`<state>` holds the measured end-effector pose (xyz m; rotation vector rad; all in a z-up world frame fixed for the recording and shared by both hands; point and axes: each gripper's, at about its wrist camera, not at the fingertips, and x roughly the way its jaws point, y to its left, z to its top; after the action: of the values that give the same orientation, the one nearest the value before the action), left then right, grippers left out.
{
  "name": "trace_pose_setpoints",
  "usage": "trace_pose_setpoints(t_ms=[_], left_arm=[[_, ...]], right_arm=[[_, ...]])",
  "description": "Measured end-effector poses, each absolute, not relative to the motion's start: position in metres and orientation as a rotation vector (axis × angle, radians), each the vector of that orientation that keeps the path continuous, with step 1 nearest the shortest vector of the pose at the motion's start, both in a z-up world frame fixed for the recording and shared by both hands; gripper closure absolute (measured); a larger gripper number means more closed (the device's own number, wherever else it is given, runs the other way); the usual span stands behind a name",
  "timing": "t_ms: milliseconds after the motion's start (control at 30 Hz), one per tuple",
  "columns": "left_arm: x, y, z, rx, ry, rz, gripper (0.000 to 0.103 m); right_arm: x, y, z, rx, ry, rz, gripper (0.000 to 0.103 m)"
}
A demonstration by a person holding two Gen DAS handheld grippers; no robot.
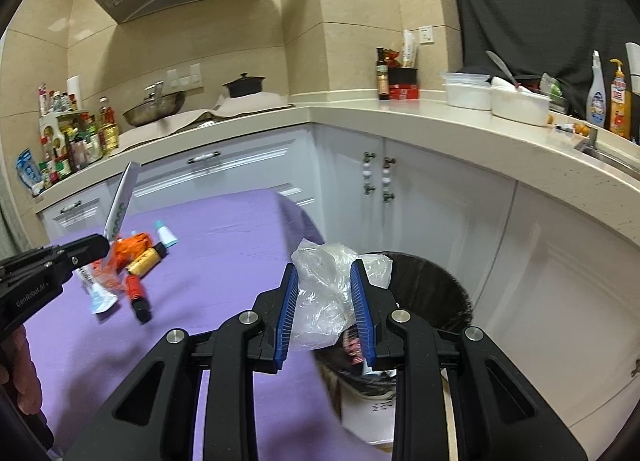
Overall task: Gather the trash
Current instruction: 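Carry both items over the black bin and open both tools to drop them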
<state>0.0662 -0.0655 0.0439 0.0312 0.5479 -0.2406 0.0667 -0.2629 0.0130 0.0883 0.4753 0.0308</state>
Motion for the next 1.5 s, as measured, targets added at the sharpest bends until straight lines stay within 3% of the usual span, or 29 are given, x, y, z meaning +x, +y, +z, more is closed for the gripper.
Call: trace_pose_setpoints(t_ms=[967, 1033, 1100, 1133, 1167, 1200, 1333, 1500], left_arm=[[0.177, -0.210, 0.003, 0.151, 0.639, -0.346, 0.099], [0.182, -0.215, -0.001, 0.159, 0.654, -0.360, 0.098], [0.186, -0.217, -0.006, 0.169, 0.667, -0.366, 0.091], [0.187, -0.218, -0.007, 0.173, 0.671, -0.364, 0.084], [0.188, -0.218, -0.008, 0.169, 0.673, -0.365, 0.070], [0.188, -0.216, -0.008, 0.161, 0.671, -0.367, 0.066], [0.186, -0.210, -0.004, 0.154, 0.662, -0.362, 0.066], [0.175, -0.192, 0.009, 0.138, 0.635, -0.341, 0.055]], right_arm=[[0.144, -0.339, -0.030, 0.157, 0.519, -0.076, 0.074], [0.148, -0.343, -0.034, 0.166, 0.518, -0.080, 0.065], [0.151, -0.344, -0.037, 0.167, 0.515, -0.091, 0.055], [0.152, -0.345, -0.038, 0.166, 0.512, -0.101, 0.054], [0.152, -0.344, -0.039, 0.168, 0.513, -0.101, 0.054], [0.152, -0.345, -0.039, 0.172, 0.513, -0.103, 0.054], [0.147, -0.344, -0.035, 0.171, 0.503, -0.110, 0.052], [0.138, -0.336, -0.025, 0.175, 0.495, -0.094, 0.051]])
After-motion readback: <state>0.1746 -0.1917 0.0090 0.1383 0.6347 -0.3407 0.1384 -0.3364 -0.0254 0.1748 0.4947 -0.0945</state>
